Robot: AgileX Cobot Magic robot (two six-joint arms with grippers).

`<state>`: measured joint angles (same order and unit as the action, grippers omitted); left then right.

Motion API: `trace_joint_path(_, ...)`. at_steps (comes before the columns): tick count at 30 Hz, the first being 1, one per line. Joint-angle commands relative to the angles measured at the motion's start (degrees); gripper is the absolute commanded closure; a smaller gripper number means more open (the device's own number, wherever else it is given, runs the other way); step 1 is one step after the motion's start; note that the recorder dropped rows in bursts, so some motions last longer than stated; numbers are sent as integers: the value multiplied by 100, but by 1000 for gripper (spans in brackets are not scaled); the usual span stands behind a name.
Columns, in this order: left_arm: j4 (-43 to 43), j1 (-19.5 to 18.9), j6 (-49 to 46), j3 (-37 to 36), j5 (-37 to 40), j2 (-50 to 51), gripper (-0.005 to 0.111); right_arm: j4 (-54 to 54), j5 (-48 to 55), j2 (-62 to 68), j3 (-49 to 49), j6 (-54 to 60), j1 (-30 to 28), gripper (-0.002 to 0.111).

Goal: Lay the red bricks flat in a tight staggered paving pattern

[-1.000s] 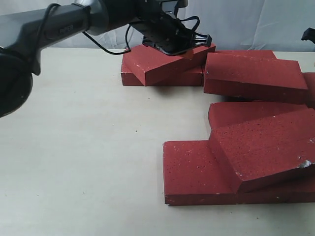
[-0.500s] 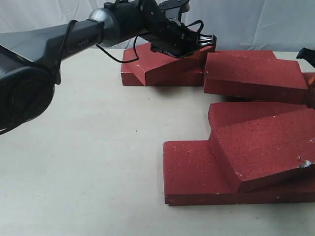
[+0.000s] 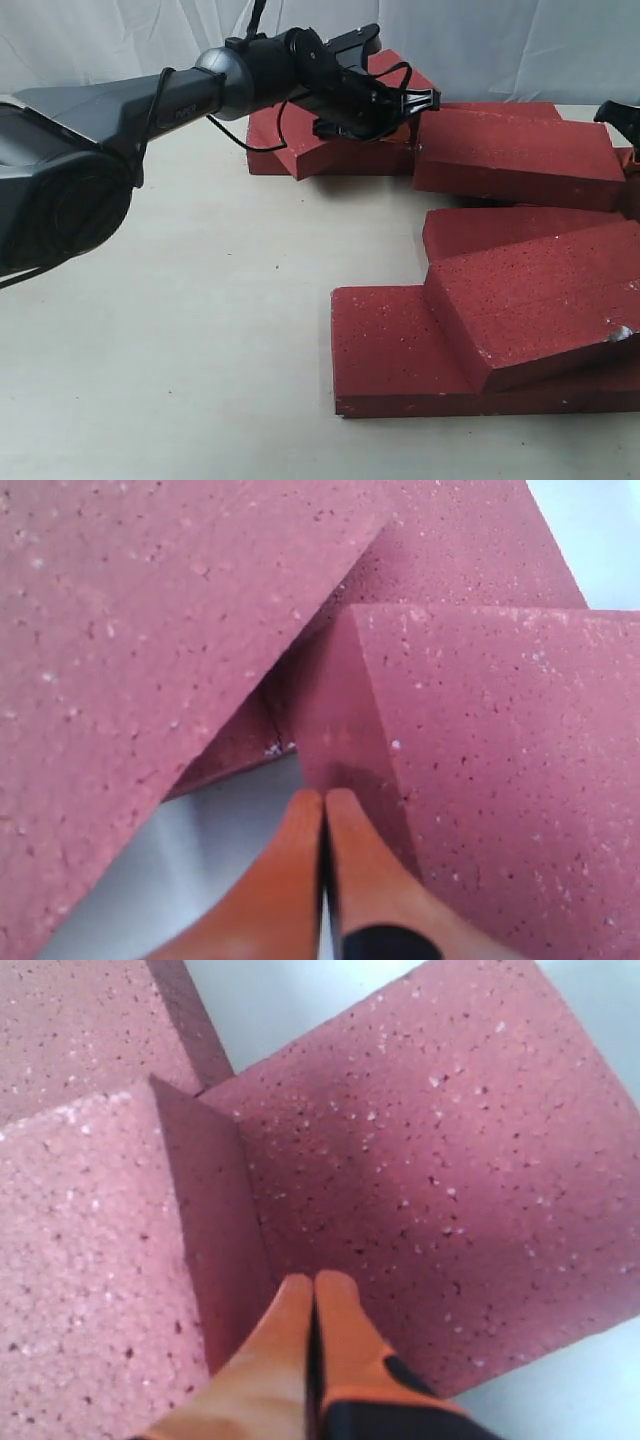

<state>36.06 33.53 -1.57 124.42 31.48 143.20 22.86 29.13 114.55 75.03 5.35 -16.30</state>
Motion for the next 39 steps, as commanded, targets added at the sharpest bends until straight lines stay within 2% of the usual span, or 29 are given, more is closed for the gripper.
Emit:
trace_joint_path(1,440,32,9,33,-62,150,107,453,-96,-4,27,577,-25,109)
trace_joint_path(12,587,32,9,33,-28,148,107,1712,549,-4,27,1858,-25,109)
trace_joint_path(25,328,21,9,33,434,-431,107,1778,1005,-545,15,1855,-25,109)
trace_joint_path(32,-40,-29,157,33,979,-868,107,1950,1421,-1078,15,1844,2,109)
trace_joint_path(34,-344,-73,343,33,1275,-1039,107,1950,1574,-1238,15,1844,164,109)
trace_joint_path(39,-1118,-98,635,33,2049,-1526,107,1921,1845,-1364,15,1792,997,109)
